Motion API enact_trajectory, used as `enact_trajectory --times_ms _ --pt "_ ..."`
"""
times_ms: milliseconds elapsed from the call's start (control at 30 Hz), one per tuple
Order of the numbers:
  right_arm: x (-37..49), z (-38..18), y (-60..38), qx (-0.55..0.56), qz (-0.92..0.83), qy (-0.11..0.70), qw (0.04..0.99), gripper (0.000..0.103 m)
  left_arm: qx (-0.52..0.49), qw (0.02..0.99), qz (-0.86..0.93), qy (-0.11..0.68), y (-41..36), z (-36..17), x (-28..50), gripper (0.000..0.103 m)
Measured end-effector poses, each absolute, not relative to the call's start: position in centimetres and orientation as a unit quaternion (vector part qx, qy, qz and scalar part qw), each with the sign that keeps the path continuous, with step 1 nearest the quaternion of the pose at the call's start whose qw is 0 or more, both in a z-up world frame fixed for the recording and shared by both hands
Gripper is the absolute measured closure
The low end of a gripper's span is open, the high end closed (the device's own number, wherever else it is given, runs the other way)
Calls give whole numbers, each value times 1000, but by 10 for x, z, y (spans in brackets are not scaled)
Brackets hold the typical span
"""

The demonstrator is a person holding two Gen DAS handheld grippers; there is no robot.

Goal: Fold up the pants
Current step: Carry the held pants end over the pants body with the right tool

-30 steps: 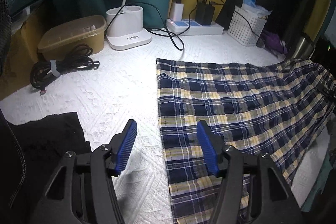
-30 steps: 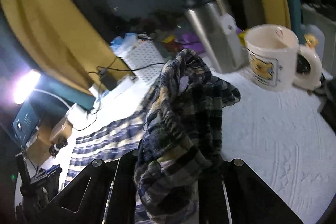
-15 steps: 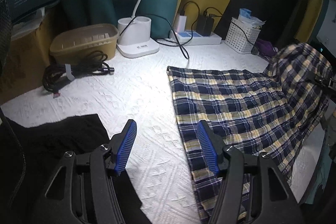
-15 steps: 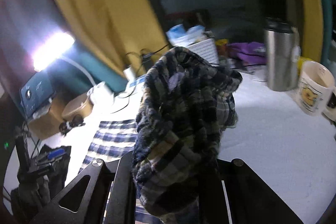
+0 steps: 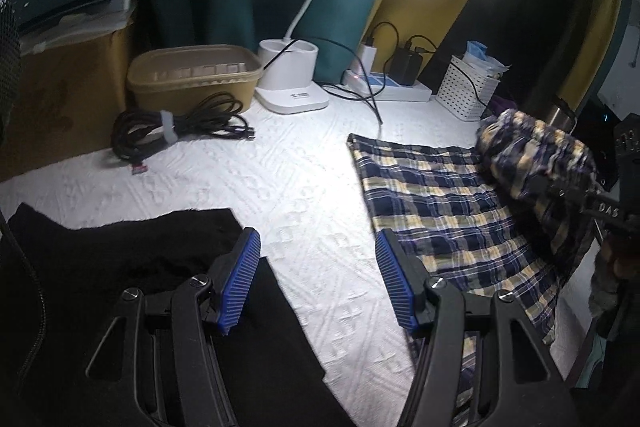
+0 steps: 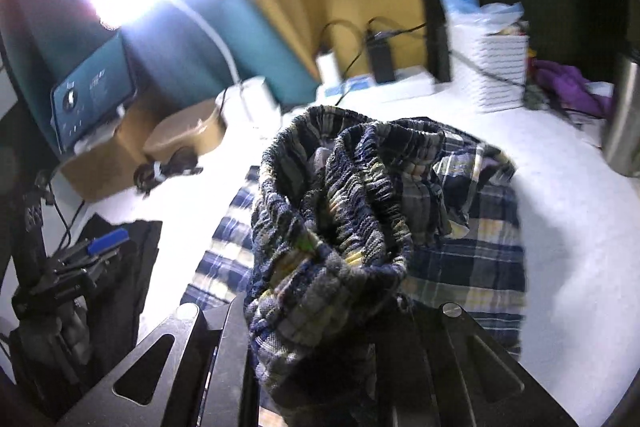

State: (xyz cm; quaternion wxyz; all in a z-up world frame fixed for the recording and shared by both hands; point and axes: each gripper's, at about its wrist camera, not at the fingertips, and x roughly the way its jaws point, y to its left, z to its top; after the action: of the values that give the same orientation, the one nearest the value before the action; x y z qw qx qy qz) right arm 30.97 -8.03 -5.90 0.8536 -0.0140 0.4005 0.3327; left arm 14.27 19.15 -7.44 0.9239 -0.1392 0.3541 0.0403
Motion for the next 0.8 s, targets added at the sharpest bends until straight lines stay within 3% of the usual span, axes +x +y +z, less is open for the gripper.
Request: enact_trajectory --times_ms 500,567,600,633,700,800 --pt "288 -94 -13 -89 342 436 828 88 -151 925 57 344 219 -74 117 43" --pt "285 -94 -10 -96 343 433 828 79 -152 925 59 344 220 -74 115 43" --pt "283 -95 -9 -96 347 433 826 66 -152 925 60 343 220 -73 113 43" --pt "280 -95 -7 -96 355 433 823 44 -152 925 61 342 220 -73 111 43" --pt "275 -94 -5 -95 368 431 819 23 -151 926 63 340 219 -71 108 43" --pt "267 -89 -4 -96 386 423 814 23 -148 927 67 339 218 -68 106 43"
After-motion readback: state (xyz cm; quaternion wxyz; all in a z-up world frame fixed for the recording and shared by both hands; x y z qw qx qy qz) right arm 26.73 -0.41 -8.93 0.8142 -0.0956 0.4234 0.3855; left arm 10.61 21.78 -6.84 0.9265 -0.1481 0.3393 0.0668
